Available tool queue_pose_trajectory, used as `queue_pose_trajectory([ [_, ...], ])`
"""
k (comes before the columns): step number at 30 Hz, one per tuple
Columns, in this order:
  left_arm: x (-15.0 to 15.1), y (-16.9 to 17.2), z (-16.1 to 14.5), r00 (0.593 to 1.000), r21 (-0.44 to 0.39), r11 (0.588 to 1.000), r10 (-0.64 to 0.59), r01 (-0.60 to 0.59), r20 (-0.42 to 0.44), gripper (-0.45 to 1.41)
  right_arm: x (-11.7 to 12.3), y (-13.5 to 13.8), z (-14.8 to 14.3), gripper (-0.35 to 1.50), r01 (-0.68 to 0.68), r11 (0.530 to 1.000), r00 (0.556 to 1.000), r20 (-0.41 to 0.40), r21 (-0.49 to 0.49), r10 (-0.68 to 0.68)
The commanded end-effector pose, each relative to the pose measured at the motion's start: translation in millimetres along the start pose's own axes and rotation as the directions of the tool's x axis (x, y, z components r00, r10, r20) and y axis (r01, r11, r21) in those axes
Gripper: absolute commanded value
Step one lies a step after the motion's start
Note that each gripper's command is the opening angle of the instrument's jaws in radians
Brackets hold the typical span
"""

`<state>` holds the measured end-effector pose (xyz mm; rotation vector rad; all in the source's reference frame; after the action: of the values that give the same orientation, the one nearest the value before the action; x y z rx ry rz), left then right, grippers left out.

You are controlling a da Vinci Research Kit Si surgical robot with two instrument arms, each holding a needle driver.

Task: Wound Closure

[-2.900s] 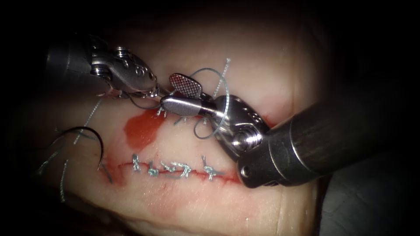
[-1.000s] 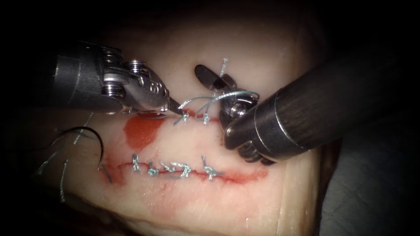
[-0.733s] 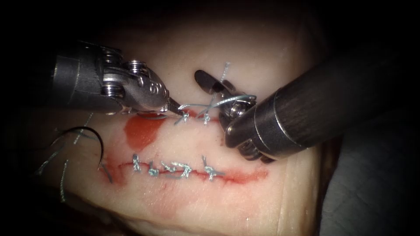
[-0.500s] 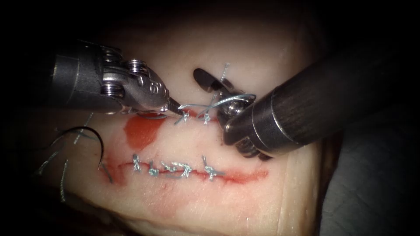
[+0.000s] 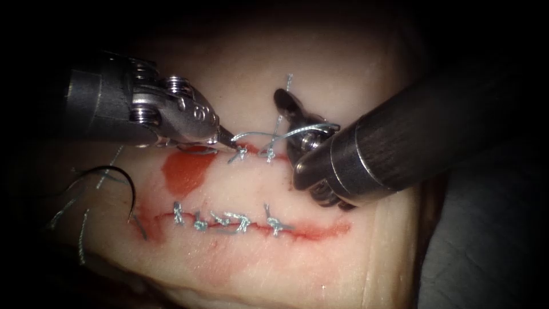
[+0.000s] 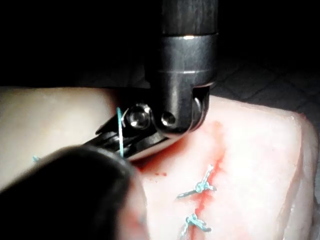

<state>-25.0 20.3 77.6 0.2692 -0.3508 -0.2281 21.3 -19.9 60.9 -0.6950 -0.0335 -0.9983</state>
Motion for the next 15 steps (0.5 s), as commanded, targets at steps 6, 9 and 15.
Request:
queue_pose_trajectory([
  [6, 0.5, 3.6, 2.0, 0.999, -0.083, 0.996, -0.036, 0.033, -0.03, -0.45, 0.5, 1.0, -1.1, -0.35, 0.08, 0.995, 0.997, 0.011, -0.06, -0.079],
  [9, 0.8, 6.0, 3.0, 0.995, -0.121, 0.988, -0.096, 0.091, -0.04, -0.45, 0.8, 0.8, -2.0, -0.35, 0.098, 0.99, 0.995, -0.007, -0.106, -0.099],
  [15, 0.6, 11.2, 4.9, 0.98, -0.225, 0.96, -0.189, 0.17, -0.066, -0.45, 1.6, 1.0, -4.3, -0.35, 0.153, 0.962, 0.985, -0.045, -0.225, -0.167],
])
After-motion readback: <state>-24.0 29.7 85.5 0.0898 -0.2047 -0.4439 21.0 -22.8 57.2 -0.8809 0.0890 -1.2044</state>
